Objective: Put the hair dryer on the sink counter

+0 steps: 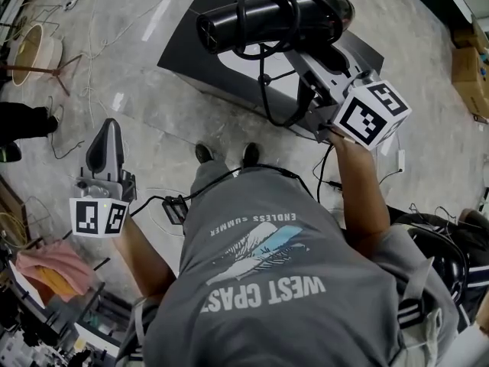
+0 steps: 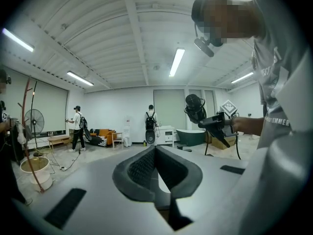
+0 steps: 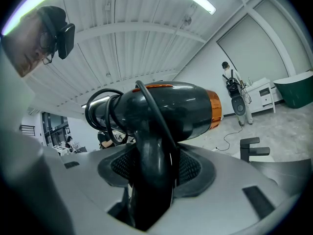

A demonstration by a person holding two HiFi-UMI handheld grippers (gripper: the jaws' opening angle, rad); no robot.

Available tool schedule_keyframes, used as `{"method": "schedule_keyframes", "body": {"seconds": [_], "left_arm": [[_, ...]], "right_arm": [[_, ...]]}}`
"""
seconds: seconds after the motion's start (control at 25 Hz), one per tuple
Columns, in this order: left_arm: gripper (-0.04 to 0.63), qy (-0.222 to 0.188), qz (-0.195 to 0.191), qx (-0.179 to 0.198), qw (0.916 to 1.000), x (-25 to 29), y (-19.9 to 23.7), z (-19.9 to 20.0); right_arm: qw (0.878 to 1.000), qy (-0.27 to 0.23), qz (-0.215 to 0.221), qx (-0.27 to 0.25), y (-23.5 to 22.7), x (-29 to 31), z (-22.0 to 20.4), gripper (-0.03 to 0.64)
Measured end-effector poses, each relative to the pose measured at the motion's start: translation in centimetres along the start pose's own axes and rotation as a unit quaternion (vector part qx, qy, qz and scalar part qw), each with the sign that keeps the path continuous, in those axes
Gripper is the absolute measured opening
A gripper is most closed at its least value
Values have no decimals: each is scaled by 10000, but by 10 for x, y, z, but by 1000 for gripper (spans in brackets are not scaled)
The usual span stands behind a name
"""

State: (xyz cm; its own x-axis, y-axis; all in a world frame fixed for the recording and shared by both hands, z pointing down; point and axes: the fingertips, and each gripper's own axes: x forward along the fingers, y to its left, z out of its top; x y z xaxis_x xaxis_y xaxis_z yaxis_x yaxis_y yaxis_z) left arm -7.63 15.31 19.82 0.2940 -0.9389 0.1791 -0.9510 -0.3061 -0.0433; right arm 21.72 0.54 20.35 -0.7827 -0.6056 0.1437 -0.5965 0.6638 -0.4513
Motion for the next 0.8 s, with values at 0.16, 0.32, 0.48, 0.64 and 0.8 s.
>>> {"method": "schedule_keyframes", "body": {"seconds": [0.16, 0.32, 0.48, 0.64, 0.8], "left_arm": [[15, -22, -124, -68, 9999, 11, 12, -5], [15, -111, -428, -90, 9990, 35, 27, -4], [15, -176, -820, -25, 9965, 79, 51, 7], [15, -242, -1113, -41, 9935, 111, 70, 19], [15, -237, -1337, 12, 9907, 135, 83, 23]], "right_arm": [[9999, 29, -125, 3, -2, 10, -3, 222], [9994, -12, -340, -9, 1, 22, 0, 222], [9982, -17, -589, 88, -6, 42, 4, 221], [9963, -55, -846, 128, -13, 59, 12, 222], [9945, -122, -1026, 197, -21, 69, 14, 221]]}}
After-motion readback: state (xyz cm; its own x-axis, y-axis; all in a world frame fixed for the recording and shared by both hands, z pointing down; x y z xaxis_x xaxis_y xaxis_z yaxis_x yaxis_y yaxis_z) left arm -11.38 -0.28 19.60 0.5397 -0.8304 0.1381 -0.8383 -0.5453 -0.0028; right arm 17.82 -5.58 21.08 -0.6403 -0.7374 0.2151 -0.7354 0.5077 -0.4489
